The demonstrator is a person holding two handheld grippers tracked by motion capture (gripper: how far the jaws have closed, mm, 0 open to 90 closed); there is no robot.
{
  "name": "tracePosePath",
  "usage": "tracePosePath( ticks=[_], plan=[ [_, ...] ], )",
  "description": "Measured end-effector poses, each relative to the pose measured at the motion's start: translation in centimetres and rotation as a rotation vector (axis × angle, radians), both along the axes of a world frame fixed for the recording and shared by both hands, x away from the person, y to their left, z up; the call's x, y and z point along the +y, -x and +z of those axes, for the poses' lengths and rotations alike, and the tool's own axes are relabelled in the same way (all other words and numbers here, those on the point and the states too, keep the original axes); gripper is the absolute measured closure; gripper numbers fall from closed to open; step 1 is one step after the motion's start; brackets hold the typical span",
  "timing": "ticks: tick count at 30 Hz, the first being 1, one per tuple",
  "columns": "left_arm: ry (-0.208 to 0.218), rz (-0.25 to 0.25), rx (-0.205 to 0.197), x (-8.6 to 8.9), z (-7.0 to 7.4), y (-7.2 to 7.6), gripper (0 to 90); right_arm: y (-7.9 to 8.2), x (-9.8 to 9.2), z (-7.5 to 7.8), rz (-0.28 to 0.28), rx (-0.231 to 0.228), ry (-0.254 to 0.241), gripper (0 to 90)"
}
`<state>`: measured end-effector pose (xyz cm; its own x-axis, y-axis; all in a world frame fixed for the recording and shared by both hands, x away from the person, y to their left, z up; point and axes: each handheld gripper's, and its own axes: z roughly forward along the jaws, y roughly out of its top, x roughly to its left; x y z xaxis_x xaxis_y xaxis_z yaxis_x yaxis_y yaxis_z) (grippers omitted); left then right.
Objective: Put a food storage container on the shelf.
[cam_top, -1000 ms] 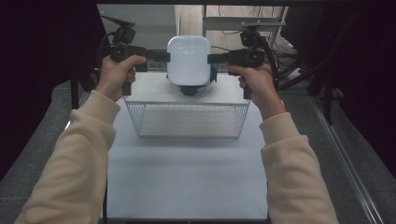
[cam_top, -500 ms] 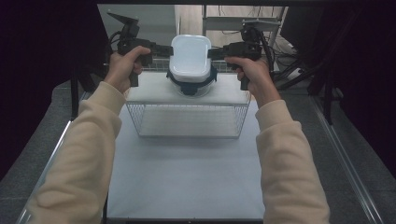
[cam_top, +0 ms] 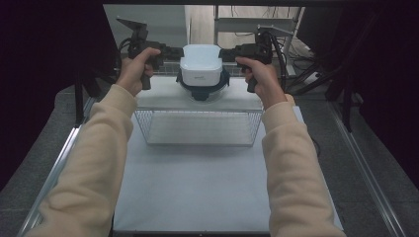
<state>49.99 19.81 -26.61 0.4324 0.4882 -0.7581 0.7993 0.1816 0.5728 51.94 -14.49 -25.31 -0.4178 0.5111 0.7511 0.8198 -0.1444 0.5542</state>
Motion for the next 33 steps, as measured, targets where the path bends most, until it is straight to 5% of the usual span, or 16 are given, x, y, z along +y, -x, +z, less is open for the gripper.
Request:
tracePosePath(
  ticks=[3, 6, 10, 12, 15, 16, 18, 21, 24, 26, 27, 33],
  plan=[
    [-0.033, 0.046, -0.057, -0.2, 0.5, 0.7, 53.1, 0.5, -0.1, 0.5, -0.018, -0.049, -0.01, 65.0],
    [-0.13, 0.098, -0.169, -0.2, 1.7, 2.8, 45.7, 2.1, -0.8, 1.7, -0.027, -0.145, 0.016, 56.1],
    [-0.167, 0.088, -0.271, 0.0, 2.4, 6.5, 40.7, 5.1, -2.3, 2.8, -0.016, -0.276, 0.092, 48.9],
    [-0.217, 0.083, -0.315, 0.1, 2.2, 8.6, 38.1, 6.8, -3.1, 2.7, -0.003, -0.328, 0.113, 46.0],
    [-0.258, 0.07, -0.36, 0.3, 1.4, 11.8, 34.7, 9.5, -4.1, 2.0, 0.017, -0.383, 0.14, 39.7],
    [-0.258, 0.07, -0.36, 0.3, 1.4, 11.8, 33.9, 9.5, -4.1, 2.0, 0.017, -0.383, 0.14, 39.7],
    [-0.323, 0.053, -0.401, 0.3, -0.2, 14.9, 31.3, 12.2, -5.0, 0.6, 0.027, -0.436, 0.188, 35.1],
    [-0.346, 0.05, -0.413, 0.4, -1.5, 16.9, 27.9, 14.8, -5.9, -1.1, 0.028, -0.487, 0.238, 31.4],
    [-0.359, 0.033, -0.415, 0.6, -5.2, 20.3, 24.7, 17.2, -6.7, -3.4, 0.026, -0.53, 0.299, 28.0],
    [-0.364, 0.033, -0.41, 0.7, -6.2, 21.0, 23.6, 17.9, -6.9, -4.2, 0.026, -0.536, 0.315, 26.8],
    [-0.386, 0.033, -0.404, 0.8, -8.2, 22.2, 22.9, 19.3, -7.3, -6.1, 0.029, -0.543, 0.332, 25.2],
    [-0.446, 0.039, -0.346, 1.0, -13.4, 23.8, 21.8, 22.2, -8.4, -11.4, 0.035, -0.54, 0.416, 23.2]
  ],
)
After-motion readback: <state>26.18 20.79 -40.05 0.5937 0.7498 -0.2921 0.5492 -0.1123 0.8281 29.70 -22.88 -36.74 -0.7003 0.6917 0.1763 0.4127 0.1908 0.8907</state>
